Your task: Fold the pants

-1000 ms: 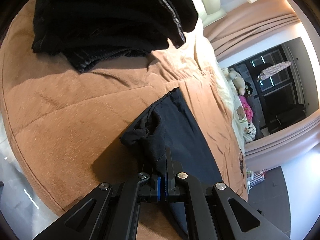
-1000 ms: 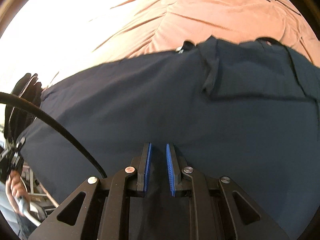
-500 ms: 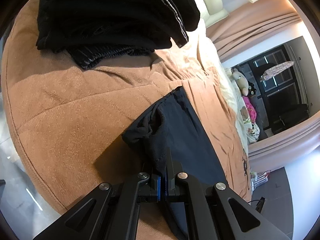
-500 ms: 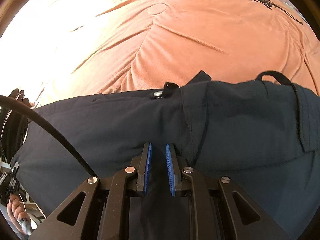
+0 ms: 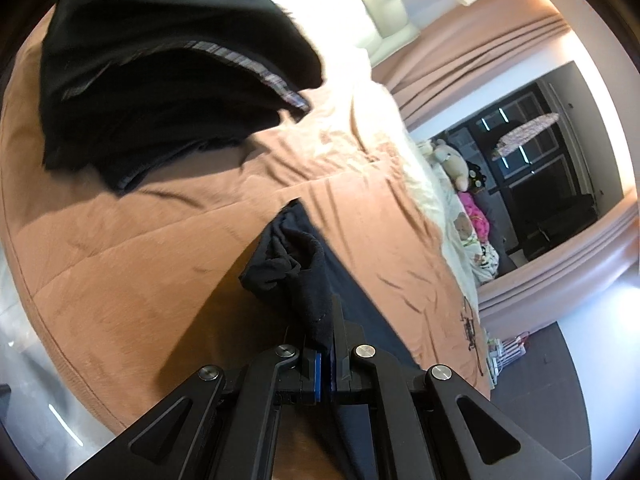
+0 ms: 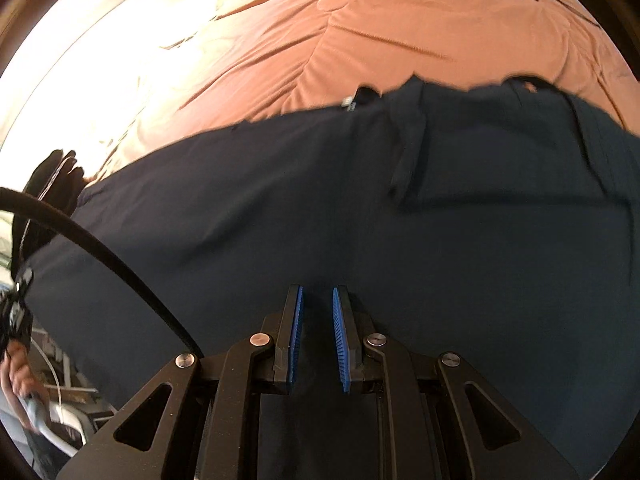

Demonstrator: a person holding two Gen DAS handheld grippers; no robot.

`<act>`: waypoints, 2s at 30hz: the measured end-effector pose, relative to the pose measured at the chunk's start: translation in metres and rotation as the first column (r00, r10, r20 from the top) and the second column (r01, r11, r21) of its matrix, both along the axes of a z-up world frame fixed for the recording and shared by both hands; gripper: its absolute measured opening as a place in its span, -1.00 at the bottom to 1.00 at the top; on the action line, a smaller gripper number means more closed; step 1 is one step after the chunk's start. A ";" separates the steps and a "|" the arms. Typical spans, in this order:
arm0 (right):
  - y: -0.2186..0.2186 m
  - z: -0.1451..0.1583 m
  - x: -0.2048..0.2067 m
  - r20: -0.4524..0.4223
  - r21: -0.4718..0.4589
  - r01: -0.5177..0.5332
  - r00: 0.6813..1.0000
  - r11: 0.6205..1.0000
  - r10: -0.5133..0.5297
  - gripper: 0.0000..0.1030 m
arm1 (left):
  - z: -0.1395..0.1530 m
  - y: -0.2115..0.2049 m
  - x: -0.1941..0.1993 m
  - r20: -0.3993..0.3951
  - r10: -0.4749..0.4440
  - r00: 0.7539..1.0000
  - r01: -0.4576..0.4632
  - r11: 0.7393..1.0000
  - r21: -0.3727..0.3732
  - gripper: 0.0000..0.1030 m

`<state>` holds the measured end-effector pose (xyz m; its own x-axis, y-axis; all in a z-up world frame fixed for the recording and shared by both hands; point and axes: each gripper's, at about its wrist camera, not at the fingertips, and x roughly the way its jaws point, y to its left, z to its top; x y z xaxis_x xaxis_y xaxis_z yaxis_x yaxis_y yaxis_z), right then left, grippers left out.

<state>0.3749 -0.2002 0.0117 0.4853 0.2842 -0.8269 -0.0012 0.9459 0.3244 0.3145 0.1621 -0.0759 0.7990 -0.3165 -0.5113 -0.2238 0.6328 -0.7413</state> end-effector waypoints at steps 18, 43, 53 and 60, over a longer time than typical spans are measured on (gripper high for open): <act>0.034 -0.011 -0.077 -0.009 0.140 -0.138 0.990 0.980 0.141 -0.75 | 0.126 -0.076 0.032 0.185 -0.199 0.962 0.179 0.976 0.122 -0.96; -0.150 0.047 -0.233 0.299 0.234 0.178 0.922 0.956 -0.245 0.34 | 0.266 -0.301 0.062 0.314 -0.558 0.768 0.456 0.821 0.343 -0.96; -0.191 0.042 -0.315 0.326 0.273 0.319 0.857 0.908 -0.400 0.34 | 0.278 -0.399 0.060 0.306 -0.667 0.679 0.556 0.740 0.379 -0.96; -0.209 0.032 -0.353 0.315 0.304 0.405 0.811 0.862 -0.493 0.34 | 0.273 -0.466 0.062 0.257 -0.737 0.626 0.632 0.672 0.387 -0.96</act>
<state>0.0223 -0.4089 0.0433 0.8571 0.1046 -0.5044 0.2459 0.7773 0.5791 0.3768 -0.3039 0.1966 0.5339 -0.7602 -0.3702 0.5990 0.6490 -0.4690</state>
